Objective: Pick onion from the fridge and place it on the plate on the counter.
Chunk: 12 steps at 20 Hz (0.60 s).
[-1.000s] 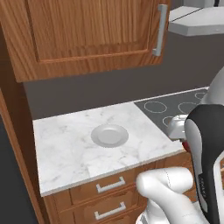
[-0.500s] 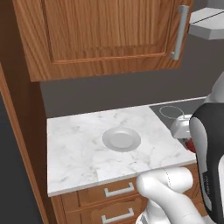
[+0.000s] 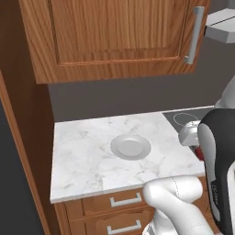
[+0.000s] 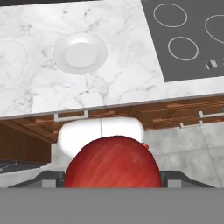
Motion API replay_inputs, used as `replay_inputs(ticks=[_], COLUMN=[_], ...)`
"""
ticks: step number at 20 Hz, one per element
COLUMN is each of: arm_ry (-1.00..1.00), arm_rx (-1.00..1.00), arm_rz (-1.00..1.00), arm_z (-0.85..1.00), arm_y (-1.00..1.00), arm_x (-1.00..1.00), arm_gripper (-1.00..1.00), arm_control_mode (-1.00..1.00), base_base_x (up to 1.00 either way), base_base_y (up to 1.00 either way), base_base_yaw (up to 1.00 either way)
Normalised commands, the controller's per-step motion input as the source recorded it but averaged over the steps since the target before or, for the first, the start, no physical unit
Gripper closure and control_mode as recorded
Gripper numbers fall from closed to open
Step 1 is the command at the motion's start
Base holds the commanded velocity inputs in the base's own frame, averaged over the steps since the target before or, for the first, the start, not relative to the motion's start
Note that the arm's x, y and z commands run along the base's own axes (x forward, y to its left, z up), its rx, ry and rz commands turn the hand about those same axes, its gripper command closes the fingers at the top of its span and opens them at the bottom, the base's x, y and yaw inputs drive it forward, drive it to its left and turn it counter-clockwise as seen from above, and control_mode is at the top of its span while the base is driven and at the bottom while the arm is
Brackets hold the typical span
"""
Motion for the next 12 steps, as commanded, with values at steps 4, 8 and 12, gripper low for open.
replay_inputs(ticks=[4,8,12], arm_ry=[0.00,0.00,0.00], arm_rx=[0.00,0.00,0.00], arm_rz=[0.00,0.00,0.00], arm_z=[0.00,0.00,0.00], arm_y=[0.00,0.00,0.00], arm_x=[0.00,0.00,0.00], arm_gripper=[1.00,1.00,1.00], arm_control_mode=[1.00,1.00,1.00], base_base_x=[0.69,0.83,0.80], base_base_y=[0.00,0.00,0.00], base_base_yaw=[0.17,0.09,0.08])
